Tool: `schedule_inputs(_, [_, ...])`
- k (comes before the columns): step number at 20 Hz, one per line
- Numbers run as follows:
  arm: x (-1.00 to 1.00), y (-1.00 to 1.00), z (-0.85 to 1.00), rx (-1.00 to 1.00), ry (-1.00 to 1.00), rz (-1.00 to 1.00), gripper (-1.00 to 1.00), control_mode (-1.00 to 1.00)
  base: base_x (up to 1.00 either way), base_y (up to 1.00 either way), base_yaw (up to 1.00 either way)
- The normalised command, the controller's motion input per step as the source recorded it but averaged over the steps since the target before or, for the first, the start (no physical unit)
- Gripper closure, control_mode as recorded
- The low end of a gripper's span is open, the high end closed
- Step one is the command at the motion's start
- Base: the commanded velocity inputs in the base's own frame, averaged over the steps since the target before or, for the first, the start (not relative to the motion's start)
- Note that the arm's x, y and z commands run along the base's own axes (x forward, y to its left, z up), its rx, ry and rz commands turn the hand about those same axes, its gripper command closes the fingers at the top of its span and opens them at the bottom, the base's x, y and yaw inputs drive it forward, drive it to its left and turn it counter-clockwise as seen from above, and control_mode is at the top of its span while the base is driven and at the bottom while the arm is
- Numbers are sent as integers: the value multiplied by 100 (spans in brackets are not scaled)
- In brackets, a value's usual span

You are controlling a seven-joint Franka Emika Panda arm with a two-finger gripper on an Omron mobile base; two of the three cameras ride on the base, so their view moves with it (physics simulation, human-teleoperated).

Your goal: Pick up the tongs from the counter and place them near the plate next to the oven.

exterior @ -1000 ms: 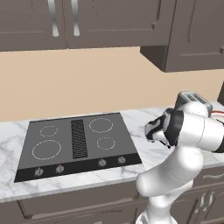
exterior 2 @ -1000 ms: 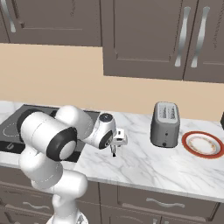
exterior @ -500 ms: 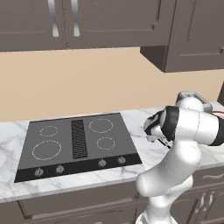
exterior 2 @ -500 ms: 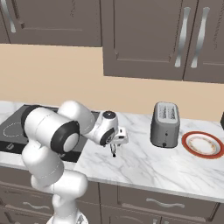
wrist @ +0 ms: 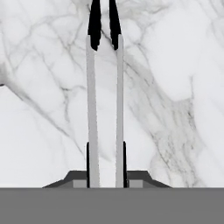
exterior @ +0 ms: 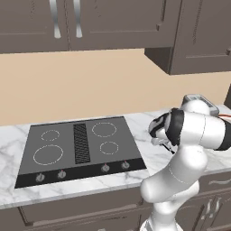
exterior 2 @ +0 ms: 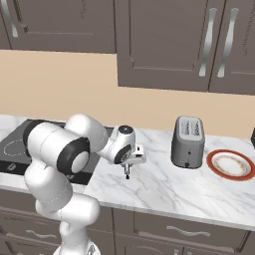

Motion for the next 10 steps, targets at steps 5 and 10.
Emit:
schedule_inputs(5, [-26, -8, 16, 0, -5, -4, 100, -100, 0, 0, 0])
schedule_inputs(10, [-54, -33, 79, 0, -8, -9, 100, -100, 0, 0, 0])
